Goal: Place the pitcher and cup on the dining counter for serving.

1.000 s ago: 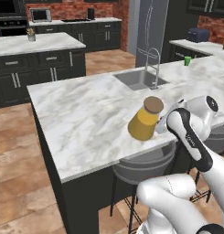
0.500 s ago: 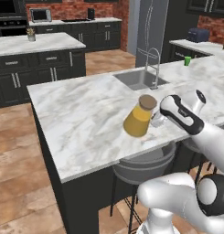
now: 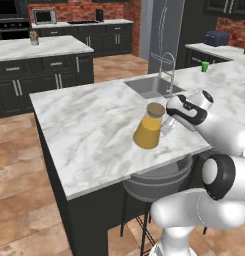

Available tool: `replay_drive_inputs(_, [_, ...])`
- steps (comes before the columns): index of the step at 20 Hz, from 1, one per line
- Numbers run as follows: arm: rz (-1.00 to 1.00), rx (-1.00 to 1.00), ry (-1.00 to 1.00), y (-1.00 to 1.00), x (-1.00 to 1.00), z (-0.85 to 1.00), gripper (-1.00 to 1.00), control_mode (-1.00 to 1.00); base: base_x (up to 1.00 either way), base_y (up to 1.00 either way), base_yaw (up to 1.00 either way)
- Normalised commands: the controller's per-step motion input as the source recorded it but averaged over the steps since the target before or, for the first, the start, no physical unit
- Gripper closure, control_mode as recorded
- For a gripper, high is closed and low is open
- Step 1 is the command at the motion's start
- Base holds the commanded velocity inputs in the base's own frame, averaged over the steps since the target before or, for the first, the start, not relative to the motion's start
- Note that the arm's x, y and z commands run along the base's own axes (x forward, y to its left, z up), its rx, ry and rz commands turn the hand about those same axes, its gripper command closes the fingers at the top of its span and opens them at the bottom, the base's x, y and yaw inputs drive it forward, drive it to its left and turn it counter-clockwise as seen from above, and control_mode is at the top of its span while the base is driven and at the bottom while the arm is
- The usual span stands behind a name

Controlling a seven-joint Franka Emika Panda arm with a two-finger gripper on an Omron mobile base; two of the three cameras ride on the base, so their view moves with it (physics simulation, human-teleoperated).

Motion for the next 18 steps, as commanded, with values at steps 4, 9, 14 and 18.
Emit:
replay_drive_inputs(4, [0.00,-0.03,0.00,0.00,0.33,-0.26,1.00,-1.00,0.00,0.00,0.00])
replay_drive_inputs(9, [0.00,-0.05,0.00,0.05,0.34,-0.28,1.00,-1.00,0.00,0.00,0.00])
replay_drive_inputs(14, [0.00,-0.07,0.00,0.16,0.38,-0.29,1.00,-1.00,0.00,0.00,0.00])
replay_drive_inputs(18, [0.00,-0.06,0.00,0.15,0.40,-0.26,1.00,-1.00,0.00,0.00,0.00])
